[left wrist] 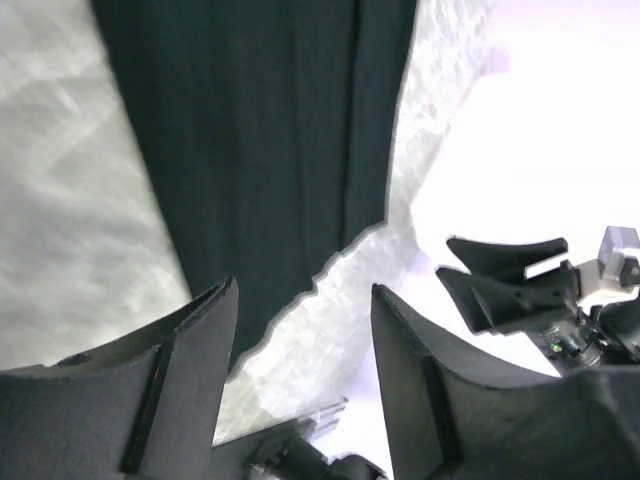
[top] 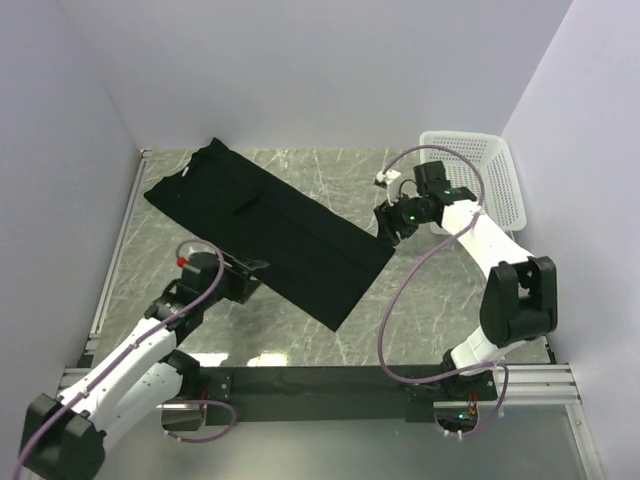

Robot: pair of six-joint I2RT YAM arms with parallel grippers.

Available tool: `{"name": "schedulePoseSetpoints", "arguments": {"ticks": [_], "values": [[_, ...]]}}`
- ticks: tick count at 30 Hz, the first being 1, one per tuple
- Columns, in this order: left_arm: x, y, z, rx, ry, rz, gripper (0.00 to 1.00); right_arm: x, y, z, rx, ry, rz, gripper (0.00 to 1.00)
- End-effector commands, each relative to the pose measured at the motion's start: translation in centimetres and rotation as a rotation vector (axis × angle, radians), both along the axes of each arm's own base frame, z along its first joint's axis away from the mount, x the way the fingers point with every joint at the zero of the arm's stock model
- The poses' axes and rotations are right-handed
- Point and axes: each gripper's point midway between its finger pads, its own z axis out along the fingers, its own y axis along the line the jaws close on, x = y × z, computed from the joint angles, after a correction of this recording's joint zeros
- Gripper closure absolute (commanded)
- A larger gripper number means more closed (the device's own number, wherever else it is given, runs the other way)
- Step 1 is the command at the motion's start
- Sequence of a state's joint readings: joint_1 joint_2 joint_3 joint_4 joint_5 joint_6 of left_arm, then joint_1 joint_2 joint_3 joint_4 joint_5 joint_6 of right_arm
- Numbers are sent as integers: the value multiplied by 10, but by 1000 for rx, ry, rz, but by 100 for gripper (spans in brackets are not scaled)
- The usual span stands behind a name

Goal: Fold and stack the t-shirts
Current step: Fold the tshirt

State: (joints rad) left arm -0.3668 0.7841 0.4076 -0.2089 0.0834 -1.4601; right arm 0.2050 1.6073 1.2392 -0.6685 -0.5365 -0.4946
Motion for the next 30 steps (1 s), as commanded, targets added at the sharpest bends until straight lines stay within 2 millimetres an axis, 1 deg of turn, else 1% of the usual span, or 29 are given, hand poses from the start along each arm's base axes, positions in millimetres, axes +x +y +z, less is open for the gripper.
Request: {"name": "schedulePoseSetpoints", "arguments": {"ticks": [1, 2, 3, 4, 5, 6, 7, 8, 9, 10, 12, 15, 17, 18, 19, 21, 22, 23, 27, 30], "values": [[-9, -18, -9, -109, 102, 124, 40, 11, -6, 23, 62, -85, -79, 36], [-12, -27, -17, -100, 138, 117, 40, 10, -8, 23, 63, -85, -85, 36], [-19, -44, -16, -96, 145, 77, 40, 9, -12, 25, 65, -92, -96, 36], [-21, -53, -28, -83, 200, 80, 40, 8, -14, 25, 65, -97, -105, 36], [-25, -59, -33, -68, 233, 69, 40, 7, -17, 24, 65, -92, -114, 36], [-28, -75, -25, -68, 238, 39, 40, 6, -20, 27, 69, -101, -123, 36], [-29, -82, -26, -64, 257, 36, 40, 5, -21, 28, 74, -104, -123, 36], [-32, -89, -39, -25, 293, 28, 40, 4, -22, 29, 77, -106, -127, 36], [-38, -100, -36, -21, 308, -3, 40, 1, -23, 30, 77, -110, -127, 36], [-41, -102, -45, -5, 348, 7, 40, 0, -26, 29, 75, -110, -133, 36], [-48, -110, -47, 6, 363, -13, 41, -5, -28, 28, 78, -109, -139, 36], [-55, -118, -58, -4, 396, -11, 41, -10, -31, 24, 82, -100, -148, 36], [-61, -129, -67, -16, 441, -29, 42, -14, -34, 22, 84, -97, -154, 36], [-62, -136, -67, -22, 453, -35, 42, -14, -34, 22, 84, -100, -154, 36], [-65, -139, -78, 0, 481, -38, 43, -16, -35, 22, 85, -96, -157, 36], [-68, -150, -80, -7, 498, -64, 44, -20, -38, 22, 79, -101, -158, 36], [-66, -154, -84, -7, 502, -65, 45, -20, -39, 21, 77, -106, -157, 36], [-66, -157, -85, -6, 501, -69, 45, -22, -43, 20, 72, -107, -165, 36], [-64, -160, -88, 13, 498, -68, 46, -26, -45, 18, 82, -94, -170, 36], [-69, -160, -96, 16, 521, -63, 51, -27, -47, 22, 88, -109, -175, 36]]}}
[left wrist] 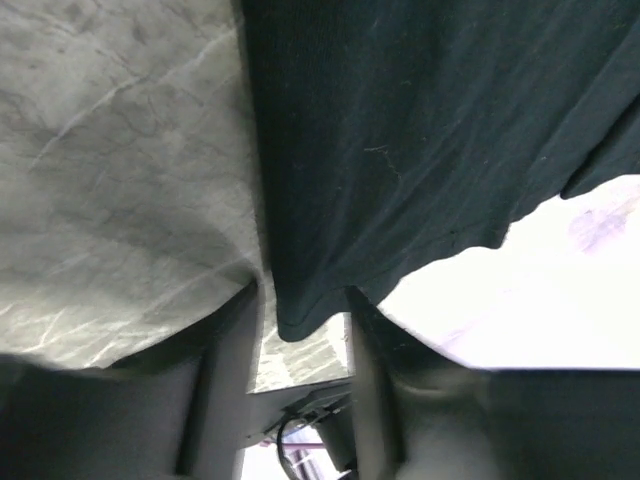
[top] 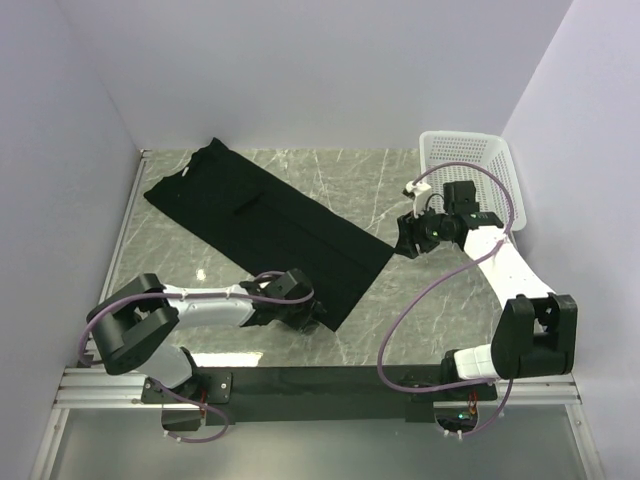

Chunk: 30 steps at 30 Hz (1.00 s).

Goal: Fold and stack the t-shirts
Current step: Fold the tshirt

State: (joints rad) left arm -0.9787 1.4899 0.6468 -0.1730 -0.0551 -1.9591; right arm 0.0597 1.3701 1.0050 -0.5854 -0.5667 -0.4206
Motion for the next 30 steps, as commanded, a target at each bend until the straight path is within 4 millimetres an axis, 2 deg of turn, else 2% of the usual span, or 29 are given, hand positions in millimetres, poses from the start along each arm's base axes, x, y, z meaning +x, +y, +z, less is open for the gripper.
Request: {"name": "schedulePoseSetpoints", "arguments": {"ticks": [1, 6, 8, 10, 15, 16, 20, 22, 24, 25, 26, 28, 29, 30], "values": [[2, -7, -1, -27, 40, 88, 59, 2, -2, 15, 19, -67, 5, 36], [-1, -9, -10, -13, 47, 76, 75, 0, -4, 18, 23, -69, 6, 36], [-2, -7, -15, 0, 54, 73, 89, -1, -4, 19, 27, -71, 9, 36], [-4, -6, -15, 7, 56, 65, 99, -4, -4, 20, 29, -71, 12, 36], [-14, 15, -16, 53, 48, 54, 99, -8, -4, 20, 27, -79, 22, 36], [-17, 18, -10, 43, 40, 47, 99, -9, -4, 20, 25, -80, 27, 35], [-44, 48, -19, 84, 73, 0, 99, -12, -3, 18, 29, -71, 37, 35], [-53, 59, -13, 83, 70, -25, 99, -13, -2, 16, 33, -63, 47, 35], [-70, 81, -22, 127, 112, -39, 99, -14, -1, 15, 38, -53, 55, 35], [-74, 84, -15, 102, 101, -44, 99, -15, 1, 14, 41, -44, 69, 35], [-83, 96, -22, 118, 121, -46, 99, -16, 1, 13, 44, -40, 75, 35], [-94, 110, -17, 106, 136, -42, 99, -21, 5, 10, 56, -27, 107, 35], [-103, 120, -22, 118, 163, -42, 99, -22, 5, 9, 59, -22, 115, 35], [-110, 126, -16, 100, 172, -36, 99, -24, 7, 8, 56, -25, 134, 35]]}}
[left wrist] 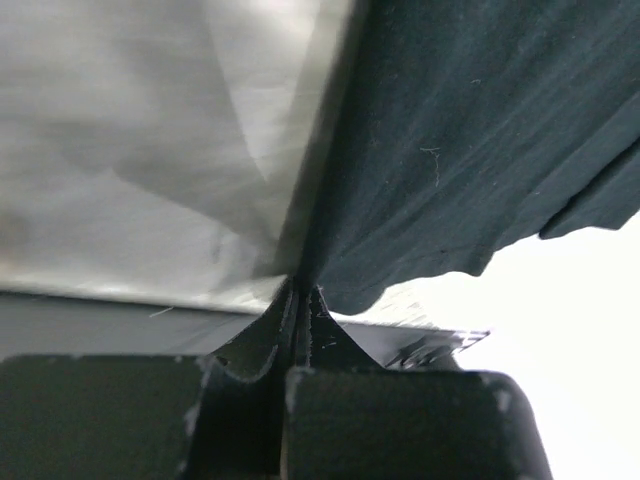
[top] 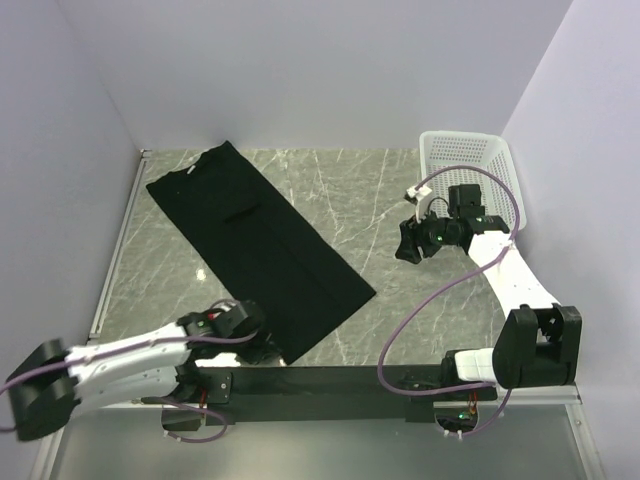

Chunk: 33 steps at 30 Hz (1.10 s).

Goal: Fold and stack the t-shirts
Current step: Fold the tshirt

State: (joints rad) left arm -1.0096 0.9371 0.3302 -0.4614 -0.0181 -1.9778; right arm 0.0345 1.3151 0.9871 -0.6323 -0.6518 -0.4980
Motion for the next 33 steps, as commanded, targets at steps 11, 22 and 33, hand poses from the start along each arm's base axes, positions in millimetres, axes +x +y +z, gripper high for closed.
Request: {"name": "schedulePoseSetpoints", "arguments": {"ticks": [11, 22, 33], "values": [[-54, 69, 16, 47, 116, 23, 96, -43, 34, -5, 14, -83, 406, 35], [-18, 57, 99, -11, -201, -75, 30, -91, 53, -20, -89, -398, 1063, 27], [-11, 67, 126, -29, -360, -122, 10, -127, 65, -67, -249, -496, 1497, 24]]}}
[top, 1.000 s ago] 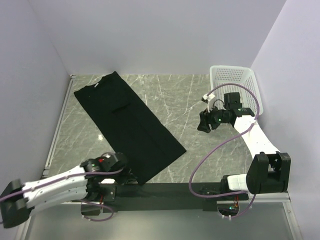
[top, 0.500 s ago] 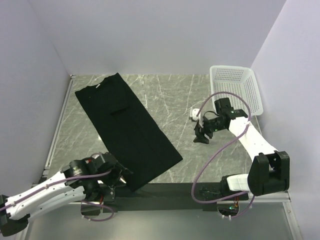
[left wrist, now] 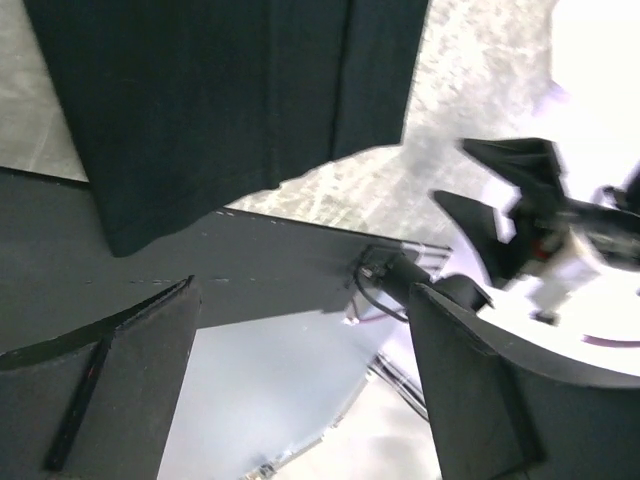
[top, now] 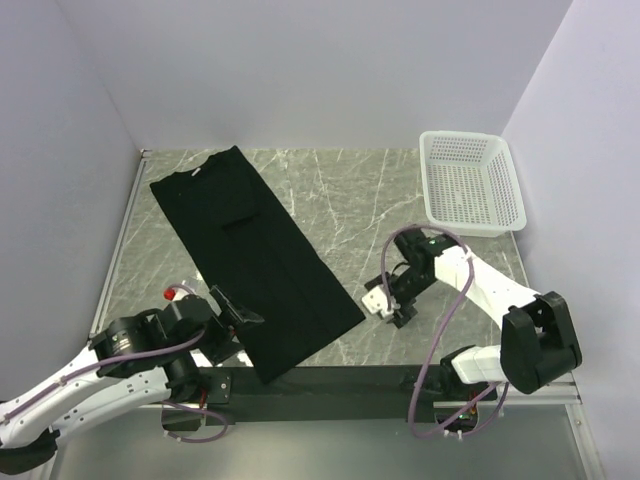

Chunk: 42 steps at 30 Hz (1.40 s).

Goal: Fold and stack the t-shirts
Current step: Fold the tshirt

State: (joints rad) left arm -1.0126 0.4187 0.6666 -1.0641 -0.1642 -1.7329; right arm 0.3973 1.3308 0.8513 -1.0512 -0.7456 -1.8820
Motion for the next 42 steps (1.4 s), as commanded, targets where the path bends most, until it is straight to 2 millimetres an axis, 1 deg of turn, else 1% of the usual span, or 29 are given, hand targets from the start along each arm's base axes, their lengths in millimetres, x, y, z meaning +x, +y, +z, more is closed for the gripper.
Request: {"name": "schedulePoseSetpoints", "arguments": {"ticks": [1, 2, 3, 4, 5, 7, 9, 12, 15, 18, 21, 22, 24, 26, 27, 29, 33, 35, 36, 40, 41, 42], "values": [[-12, 5, -23, 17, 47, -29, 11, 6, 3, -9, -24, -140, 120, 25], [-18, 3, -30, -4, 97, -20, 12, 5, 6, -11, -25, -148, 138, 25], [-24, 0, -37, -14, 147, -22, 17, 4, 7, -14, -33, -147, 144, 26], [-29, 0, -54, -1, 198, -22, 19, 7, 9, -17, -34, -161, 150, 26], [-31, -8, -55, -33, 227, -26, 24, 6, 12, -18, -37, -164, 160, 27], [-32, -11, -64, -29, 270, -1, 25, 11, 18, -20, -38, -180, 160, 27], [-27, -17, -66, -30, 281, 14, 25, 12, 24, -20, -38, -168, 161, 27], [-32, -21, -79, 6, 357, 21, 24, 9, 31, -22, -44, -145, 170, 28], [-45, -17, -95, 76, 443, 3, 25, 8, 39, -22, -27, -156, 164, 28], [-55, -11, -106, 130, 502, -8, 27, 2, 50, -15, 5, -139, 158, 28], [-60, -7, -113, 149, 528, -11, 31, -3, 57, -11, 23, -128, 155, 28], [-59, -7, -114, 145, 525, -9, 32, -1, 58, -10, 30, -137, 153, 28], [-59, -7, -119, 142, 521, -7, 36, 0, 61, -8, 38, -145, 148, 28], [-54, -13, -122, 122, 501, -6, 41, 0, 61, -9, 36, -136, 137, 28], [-54, -12, -128, 126, 505, -1, 43, 0, 61, -9, 34, -135, 138, 28], [-48, -18, -132, 116, 491, 3, 44, -1, 59, -12, 31, -131, 136, 28], [-41, -22, -141, 145, 477, 5, 46, -6, 58, -15, 28, -119, 147, 28], [-43, -20, -146, 182, 487, -7, 48, -7, 58, -15, 29, -116, 145, 28], [-41, -19, -145, 197, 477, -4, 49, -7, 58, -15, 32, -115, 144, 28], [-40, -18, -149, 212, 475, 0, 57, -8, 60, -15, 35, -108, 141, 28], [-40, -16, -150, 213, 476, 4, 61, -9, 61, -14, 38, -105, 141, 29], [-41, -13, -152, 224, 478, 11, 64, -8, 61, -13, 40, -105, 139, 29]]}}
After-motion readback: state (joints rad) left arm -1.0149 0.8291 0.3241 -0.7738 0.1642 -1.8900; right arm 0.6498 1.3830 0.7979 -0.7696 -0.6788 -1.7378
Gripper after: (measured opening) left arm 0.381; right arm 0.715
